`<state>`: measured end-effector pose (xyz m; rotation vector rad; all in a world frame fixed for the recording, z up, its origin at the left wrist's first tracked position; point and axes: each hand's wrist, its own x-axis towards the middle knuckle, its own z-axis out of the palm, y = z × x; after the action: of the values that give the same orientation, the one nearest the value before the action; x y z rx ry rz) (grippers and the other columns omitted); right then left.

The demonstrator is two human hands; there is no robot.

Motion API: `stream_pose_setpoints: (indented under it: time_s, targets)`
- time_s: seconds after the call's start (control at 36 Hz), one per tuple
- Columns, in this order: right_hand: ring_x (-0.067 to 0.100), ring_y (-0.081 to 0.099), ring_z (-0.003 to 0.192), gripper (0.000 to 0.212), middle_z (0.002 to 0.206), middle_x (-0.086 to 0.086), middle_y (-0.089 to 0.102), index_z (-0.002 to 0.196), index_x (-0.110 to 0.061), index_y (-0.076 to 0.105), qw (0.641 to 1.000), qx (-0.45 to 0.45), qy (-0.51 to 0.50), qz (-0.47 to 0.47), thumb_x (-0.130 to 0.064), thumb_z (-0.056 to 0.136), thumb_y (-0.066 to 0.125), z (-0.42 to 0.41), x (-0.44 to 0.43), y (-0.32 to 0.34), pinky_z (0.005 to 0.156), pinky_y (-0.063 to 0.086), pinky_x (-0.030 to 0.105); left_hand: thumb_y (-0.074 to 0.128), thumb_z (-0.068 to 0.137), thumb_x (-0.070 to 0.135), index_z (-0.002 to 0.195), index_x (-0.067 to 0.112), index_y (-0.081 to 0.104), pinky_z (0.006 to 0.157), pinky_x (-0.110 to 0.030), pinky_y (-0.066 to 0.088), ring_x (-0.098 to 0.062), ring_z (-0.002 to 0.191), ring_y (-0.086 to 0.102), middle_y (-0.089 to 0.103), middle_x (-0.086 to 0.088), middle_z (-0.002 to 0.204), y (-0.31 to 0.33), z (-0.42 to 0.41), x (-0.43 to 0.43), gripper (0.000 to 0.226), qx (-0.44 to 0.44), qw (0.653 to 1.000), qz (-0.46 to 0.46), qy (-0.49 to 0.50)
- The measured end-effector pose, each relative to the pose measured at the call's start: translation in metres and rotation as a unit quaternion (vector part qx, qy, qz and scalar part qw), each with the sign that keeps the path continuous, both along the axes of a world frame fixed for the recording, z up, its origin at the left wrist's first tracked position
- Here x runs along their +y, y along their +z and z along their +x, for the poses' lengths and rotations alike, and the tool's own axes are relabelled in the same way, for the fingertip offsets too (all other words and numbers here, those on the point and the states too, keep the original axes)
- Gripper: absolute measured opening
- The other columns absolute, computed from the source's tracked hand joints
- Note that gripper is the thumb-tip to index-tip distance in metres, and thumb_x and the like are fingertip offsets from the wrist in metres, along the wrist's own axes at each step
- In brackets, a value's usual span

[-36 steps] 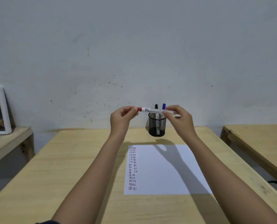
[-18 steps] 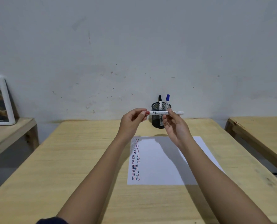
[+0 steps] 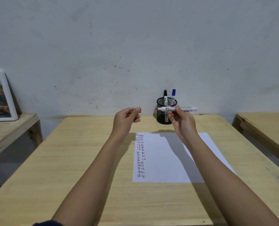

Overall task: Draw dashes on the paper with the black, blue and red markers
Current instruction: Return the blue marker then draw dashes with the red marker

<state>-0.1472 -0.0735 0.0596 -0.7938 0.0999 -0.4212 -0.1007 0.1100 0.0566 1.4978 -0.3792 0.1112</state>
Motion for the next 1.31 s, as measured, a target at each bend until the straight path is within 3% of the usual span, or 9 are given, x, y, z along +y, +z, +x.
stream_pose_setpoints:
  time_s: [0.11,0.22,0.33,0.44,0.58,0.72,0.86,1.17,1.31]
  targets:
    - [0.015,0.071,0.061,0.014,0.063,0.007,0.072,0.087,-0.005,0.052,1.000,0.001,0.007,-0.013,-0.011,0.097,0.045,0.006,0.002,-0.010,0.060,0.058,0.020,0.066,0.084,0.013,0.079,0.012,0.069,0.064,-0.015,0.048,0.003,0.048,0.056,0.053,0.001,0.059,-0.016,0.013,0.022,0.006,0.020,0.986,0.162,0.018]
    - [0.011,0.066,0.062,0.009,0.079,0.010,0.066,0.090,-0.007,0.051,0.996,0.015,-0.006,-0.090,-0.002,0.089,0.058,0.014,0.012,-0.027,0.061,0.056,0.015,0.065,0.081,0.010,0.084,0.003,0.071,0.047,-0.010,0.036,-0.006,0.053,0.053,0.053,0.003,0.060,-0.032,0.017,0.031,0.010,0.041,0.946,0.317,0.055]
    - [0.014,0.055,0.066,0.018,0.076,0.010,0.060,0.084,-0.011,0.055,0.973,0.066,-0.017,-0.220,-0.001,0.079,0.069,0.024,0.023,-0.043,0.062,0.049,0.017,0.059,0.075,0.005,0.080,-0.002,0.069,0.063,-0.025,0.046,-0.018,0.067,0.057,0.065,-0.008,0.077,-0.043,0.020,0.032,0.013,0.060,0.917,0.388,0.074]
    - [0.011,0.054,0.060,0.017,0.070,0.004,0.056,0.083,-0.010,0.055,0.965,0.100,-0.014,-0.240,-0.004,0.078,0.070,0.035,0.031,-0.053,0.061,0.048,0.017,0.063,0.075,0.008,0.081,-0.001,0.070,0.066,-0.028,0.046,-0.022,0.071,0.058,0.065,-0.009,0.081,-0.045,0.030,0.031,0.013,0.060,0.895,0.436,0.070]
    - [0.008,0.051,0.055,0.016,0.066,0.003,0.052,0.081,-0.008,0.053,0.963,0.113,-0.013,-0.245,-0.003,0.080,0.068,0.043,0.033,-0.059,0.055,0.046,0.014,0.065,0.076,0.011,0.085,0.001,0.072,0.065,-0.026,0.045,-0.027,0.085,0.065,0.070,-0.013,0.092,-0.047,0.037,0.027,0.015,0.051,0.882,0.464,0.059]
    - [0.009,0.052,0.055,0.014,0.064,0.005,0.054,0.079,-0.006,0.055,0.957,0.127,-0.012,-0.260,-0.006,0.080,0.069,0.046,0.030,-0.062,0.053,0.046,0.013,0.065,0.077,0.010,0.084,0.003,0.072,0.065,-0.024,0.042,-0.022,0.078,0.058,0.068,-0.011,0.092,-0.048,0.040,0.025,0.012,0.052,0.888,0.454,0.058]
    - [0.009,0.055,0.056,0.013,0.066,0.005,0.057,0.084,-0.002,0.058,0.955,0.132,-0.005,-0.265,-0.007,0.080,0.069,0.047,0.029,-0.064,0.056,0.049,0.015,0.065,0.077,0.010,0.086,0.003,0.072,0.052,-0.017,0.035,-0.018,0.077,0.054,0.061,-0.005,0.085,-0.047,0.041,0.025,0.013,0.050,0.891,0.448,0.053]
    - [0.005,0.054,0.052,0.010,0.067,0.008,0.059,0.082,-0.002,0.059,0.952,0.130,0.015,-0.276,-0.007,0.081,0.068,0.042,0.028,-0.062,0.051,0.047,0.012,0.065,0.078,0.012,0.090,0.003,0.070,0.065,-0.023,0.038,-0.019,0.079,0.053,0.059,-0.005,0.087,-0.046,0.040,0.028,0.016,0.038,0.890,0.451,0.047]
    - [0.010,0.055,0.057,0.017,0.075,0.010,0.062,0.090,-0.001,0.057,0.952,0.131,0.011,-0.276,-0.009,0.081,0.069,0.038,0.026,-0.059,0.052,0.048,0.014,0.066,0.079,0.014,0.097,0.001,0.067,0.057,-0.022,0.036,-0.017,0.079,0.050,0.056,-0.005,0.087,-0.047,0.038,0.028,0.023,0.038,0.893,0.447,0.046]
